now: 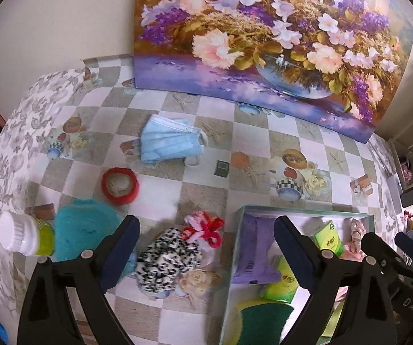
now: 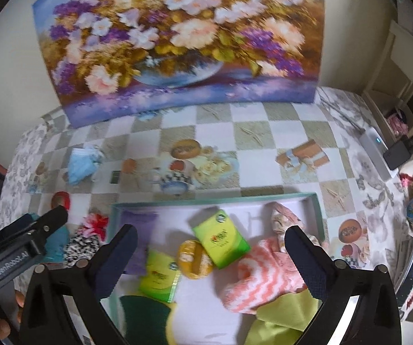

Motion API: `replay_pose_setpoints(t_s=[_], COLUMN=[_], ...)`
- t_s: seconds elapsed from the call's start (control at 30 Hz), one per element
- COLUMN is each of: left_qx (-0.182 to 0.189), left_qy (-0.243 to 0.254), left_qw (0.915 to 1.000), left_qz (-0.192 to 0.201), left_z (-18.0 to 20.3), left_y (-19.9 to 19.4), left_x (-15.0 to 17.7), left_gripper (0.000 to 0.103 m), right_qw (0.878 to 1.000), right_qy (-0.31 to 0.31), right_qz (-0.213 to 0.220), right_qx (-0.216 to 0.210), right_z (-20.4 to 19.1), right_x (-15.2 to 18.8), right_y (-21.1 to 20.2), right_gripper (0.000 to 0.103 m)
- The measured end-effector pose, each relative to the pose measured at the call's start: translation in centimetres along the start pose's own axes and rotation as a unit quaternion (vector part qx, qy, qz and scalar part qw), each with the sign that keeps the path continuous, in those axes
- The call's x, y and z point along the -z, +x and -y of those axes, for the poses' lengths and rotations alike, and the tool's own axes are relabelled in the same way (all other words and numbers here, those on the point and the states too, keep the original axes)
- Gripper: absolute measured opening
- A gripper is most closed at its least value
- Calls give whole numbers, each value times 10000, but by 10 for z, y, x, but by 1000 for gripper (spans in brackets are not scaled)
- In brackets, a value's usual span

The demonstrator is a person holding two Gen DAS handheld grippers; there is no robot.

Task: Organize soft objects
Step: 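Move both tools from the tray back toward the red tape and scrunchie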

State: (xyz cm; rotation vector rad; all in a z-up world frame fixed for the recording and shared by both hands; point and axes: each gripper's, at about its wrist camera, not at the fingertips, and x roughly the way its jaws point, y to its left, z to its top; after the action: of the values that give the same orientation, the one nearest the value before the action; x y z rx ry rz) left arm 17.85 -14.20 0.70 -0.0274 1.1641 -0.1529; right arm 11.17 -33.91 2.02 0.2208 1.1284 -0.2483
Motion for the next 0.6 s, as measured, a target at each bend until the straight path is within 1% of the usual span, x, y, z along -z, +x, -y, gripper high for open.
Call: replay_pose_setpoints(t_s=[0.13, 0.3, 0.4, 0.6], left_qx=[-212, -395, -456, -466], left_qy=[-27, -161, -248, -401], left_qw=[9997, 9990, 9985, 9980], left_qz=[85, 155, 145, 165], left_z=[-19, -42, -55, -77], left_y=[-10, -16, -17, -21], left_x=[-4, -6, -7, -7], left_gripper=[94, 94, 94, 94], right_qw=[9997, 9990, 9986, 9973], right_qy=[-133, -268, -359, -550], right_qz=[98, 85, 66, 12], right_qx=[-176, -338, -385, -485], right_z=[-21, -45, -61, -90], right_x=[-2, -1, 0, 4], right_y=[-6, -5, -3, 1], right_gripper=[103, 103, 103, 103])
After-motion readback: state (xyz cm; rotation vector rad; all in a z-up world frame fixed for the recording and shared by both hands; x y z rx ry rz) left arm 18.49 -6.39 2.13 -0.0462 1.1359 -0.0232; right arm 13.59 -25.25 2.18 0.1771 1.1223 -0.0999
